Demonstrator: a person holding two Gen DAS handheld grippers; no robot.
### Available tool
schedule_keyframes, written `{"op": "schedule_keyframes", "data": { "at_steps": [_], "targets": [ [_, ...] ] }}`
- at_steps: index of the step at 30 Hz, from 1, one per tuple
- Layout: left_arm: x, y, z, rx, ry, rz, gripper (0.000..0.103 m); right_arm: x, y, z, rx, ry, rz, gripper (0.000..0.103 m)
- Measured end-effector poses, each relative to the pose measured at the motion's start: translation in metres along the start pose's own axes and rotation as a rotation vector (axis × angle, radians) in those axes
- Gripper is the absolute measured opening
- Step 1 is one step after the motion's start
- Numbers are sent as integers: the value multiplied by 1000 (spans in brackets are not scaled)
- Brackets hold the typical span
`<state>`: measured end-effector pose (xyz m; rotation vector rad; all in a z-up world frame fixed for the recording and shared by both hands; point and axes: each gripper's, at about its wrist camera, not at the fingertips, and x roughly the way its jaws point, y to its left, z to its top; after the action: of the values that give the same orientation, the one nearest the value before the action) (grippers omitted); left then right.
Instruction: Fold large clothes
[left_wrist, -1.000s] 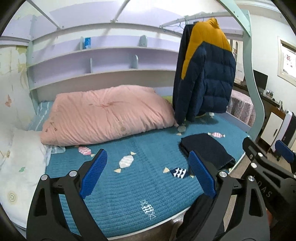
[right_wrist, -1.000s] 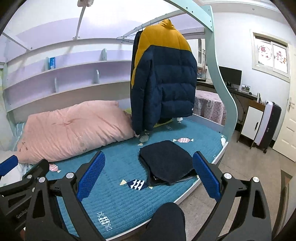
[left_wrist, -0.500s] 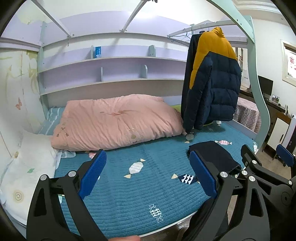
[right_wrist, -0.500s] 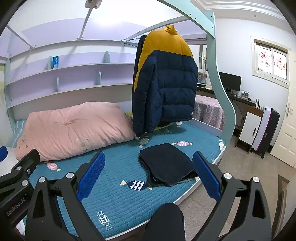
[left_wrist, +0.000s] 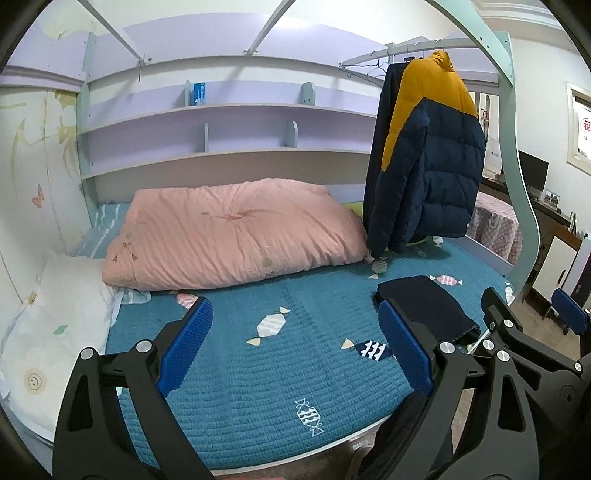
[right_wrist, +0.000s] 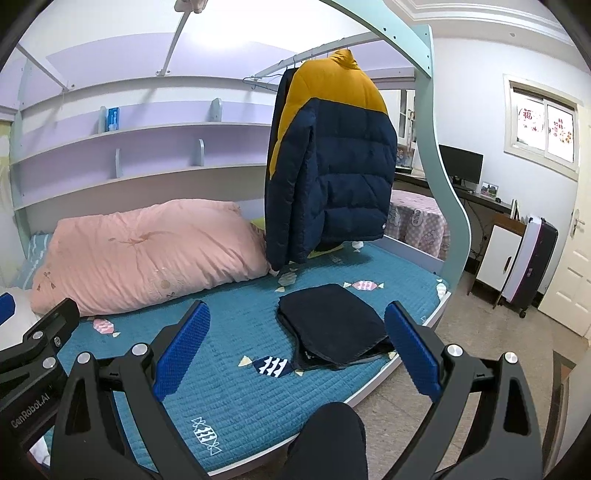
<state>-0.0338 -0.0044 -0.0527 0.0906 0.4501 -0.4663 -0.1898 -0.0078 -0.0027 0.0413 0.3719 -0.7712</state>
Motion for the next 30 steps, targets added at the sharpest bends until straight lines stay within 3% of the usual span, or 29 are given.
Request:
{"op": "schedule_keyframes", "data": {
  "at_steps": [30],
  "targets": [
    [11, -1, -7, 9, 33, 34, 92, 9, 3, -4, -23, 60, 0, 92]
  ]
}}
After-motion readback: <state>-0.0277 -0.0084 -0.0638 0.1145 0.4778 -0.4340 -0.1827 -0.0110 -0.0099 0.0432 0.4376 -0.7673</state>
